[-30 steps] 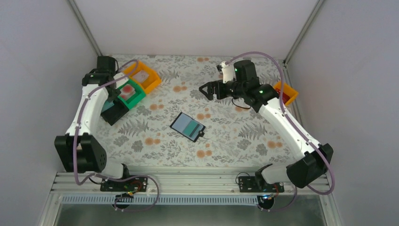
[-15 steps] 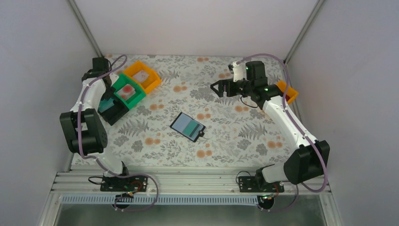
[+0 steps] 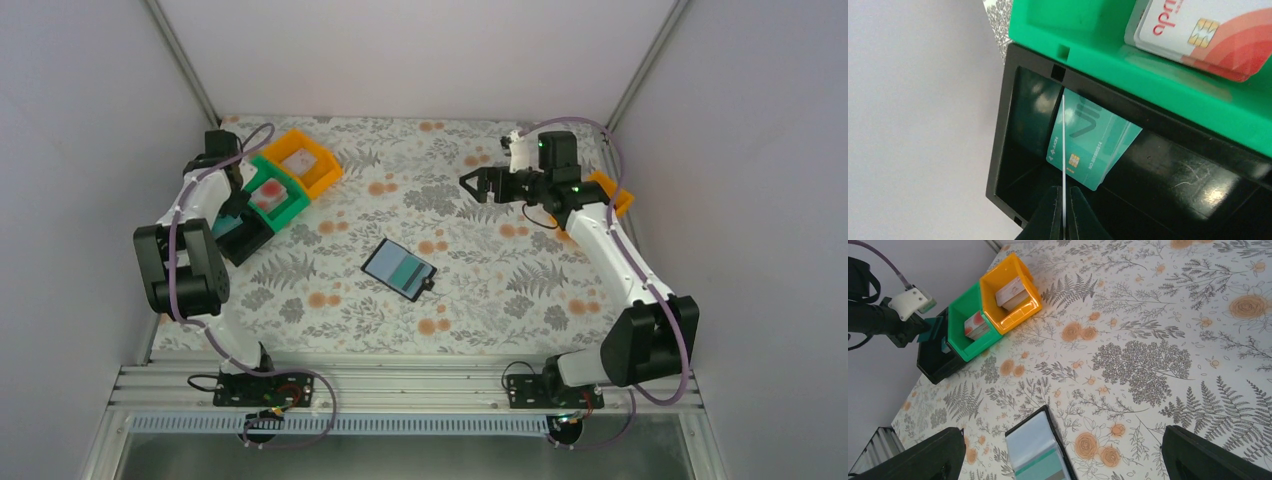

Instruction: Take the credit cards out of the card holder

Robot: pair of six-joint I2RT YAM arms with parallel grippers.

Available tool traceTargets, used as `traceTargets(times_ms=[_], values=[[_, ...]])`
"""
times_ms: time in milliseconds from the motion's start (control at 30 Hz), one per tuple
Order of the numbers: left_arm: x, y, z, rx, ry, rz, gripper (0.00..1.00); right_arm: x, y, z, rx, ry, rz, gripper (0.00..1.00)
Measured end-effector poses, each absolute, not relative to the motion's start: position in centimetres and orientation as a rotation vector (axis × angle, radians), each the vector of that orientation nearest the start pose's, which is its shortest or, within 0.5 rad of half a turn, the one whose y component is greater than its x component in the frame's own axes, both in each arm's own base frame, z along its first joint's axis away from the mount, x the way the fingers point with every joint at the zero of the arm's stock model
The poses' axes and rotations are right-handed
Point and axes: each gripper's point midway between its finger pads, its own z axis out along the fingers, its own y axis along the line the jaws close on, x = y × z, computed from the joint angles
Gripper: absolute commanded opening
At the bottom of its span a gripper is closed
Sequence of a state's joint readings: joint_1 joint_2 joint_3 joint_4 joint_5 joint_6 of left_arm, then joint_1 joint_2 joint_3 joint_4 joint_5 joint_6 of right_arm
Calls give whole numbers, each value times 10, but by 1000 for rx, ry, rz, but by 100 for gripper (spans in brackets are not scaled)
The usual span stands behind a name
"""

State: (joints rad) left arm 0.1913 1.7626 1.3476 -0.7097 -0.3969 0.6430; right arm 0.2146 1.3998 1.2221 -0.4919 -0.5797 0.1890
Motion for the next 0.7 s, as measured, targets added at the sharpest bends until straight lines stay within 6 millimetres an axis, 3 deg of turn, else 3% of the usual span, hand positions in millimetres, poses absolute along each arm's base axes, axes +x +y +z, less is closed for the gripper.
traceTargets(times_ms=[333,700], values=[[390,155,104,526,2764,873,2,369,173,252,-344,2217,905,99],[405,163,87,623,2743,949,2,369,171,251,-347,2205,946,99]])
